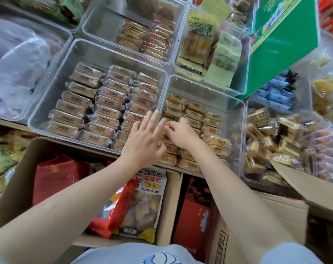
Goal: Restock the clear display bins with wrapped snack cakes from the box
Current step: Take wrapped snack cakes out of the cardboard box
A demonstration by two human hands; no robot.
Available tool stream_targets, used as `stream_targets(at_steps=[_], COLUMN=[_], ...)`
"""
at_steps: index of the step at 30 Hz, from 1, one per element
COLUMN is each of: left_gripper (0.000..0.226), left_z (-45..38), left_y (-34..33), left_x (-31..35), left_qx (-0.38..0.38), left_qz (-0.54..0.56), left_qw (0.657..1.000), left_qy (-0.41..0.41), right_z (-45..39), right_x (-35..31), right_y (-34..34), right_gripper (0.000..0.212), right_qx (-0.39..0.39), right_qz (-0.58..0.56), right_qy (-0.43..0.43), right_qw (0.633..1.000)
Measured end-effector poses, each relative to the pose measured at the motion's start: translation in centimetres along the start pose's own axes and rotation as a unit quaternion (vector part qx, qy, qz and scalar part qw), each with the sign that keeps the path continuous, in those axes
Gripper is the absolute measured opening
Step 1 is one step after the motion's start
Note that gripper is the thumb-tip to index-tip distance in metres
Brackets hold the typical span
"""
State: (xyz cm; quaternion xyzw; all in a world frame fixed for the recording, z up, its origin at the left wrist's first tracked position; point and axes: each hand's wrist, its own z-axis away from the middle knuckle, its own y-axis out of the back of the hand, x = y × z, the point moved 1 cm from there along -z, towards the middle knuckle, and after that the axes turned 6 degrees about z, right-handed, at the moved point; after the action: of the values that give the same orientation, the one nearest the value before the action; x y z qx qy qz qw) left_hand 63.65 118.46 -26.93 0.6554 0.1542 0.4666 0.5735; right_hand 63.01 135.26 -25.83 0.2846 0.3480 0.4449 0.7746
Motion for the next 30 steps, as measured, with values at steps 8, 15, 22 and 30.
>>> stream_targets(at_steps=[8, 15, 22, 30], left_gripper=[0.063, 0.062, 0.054, 0.056], left_z=[-0.1, 0.1, 0.0, 0.3], left_y=[0.1, 0.5, 1.0, 0.5], left_x=[0.0, 0.3, 0.5, 0.3], left_qx=[-0.012, -0.026, -0.034, -0.016], left_qz=[-0.021, -0.021, -0.016, -0.023], left_qw=[1.000, 0.999, 0.999, 1.000], left_qy=[-0.001, 0.004, 0.008, -0.002], right_z=[2.5, 3.4, 3.2, 14.5], right_x=[1.3, 2.0, 0.8, 2.7], right_y=[-2.8, -3.6, -2.9, 2.9], right_gripper=[0.051, 0.058, 0.060, 0.035], right_qx=[0.088, 0.100, 0.049, 0.195], right_qz=[0.120, 0.192, 0.139, -0.017], right_qy=[0.016, -0.039, -0.011, 0.062], right_qw=[0.989, 0.975, 0.989, 0.979])
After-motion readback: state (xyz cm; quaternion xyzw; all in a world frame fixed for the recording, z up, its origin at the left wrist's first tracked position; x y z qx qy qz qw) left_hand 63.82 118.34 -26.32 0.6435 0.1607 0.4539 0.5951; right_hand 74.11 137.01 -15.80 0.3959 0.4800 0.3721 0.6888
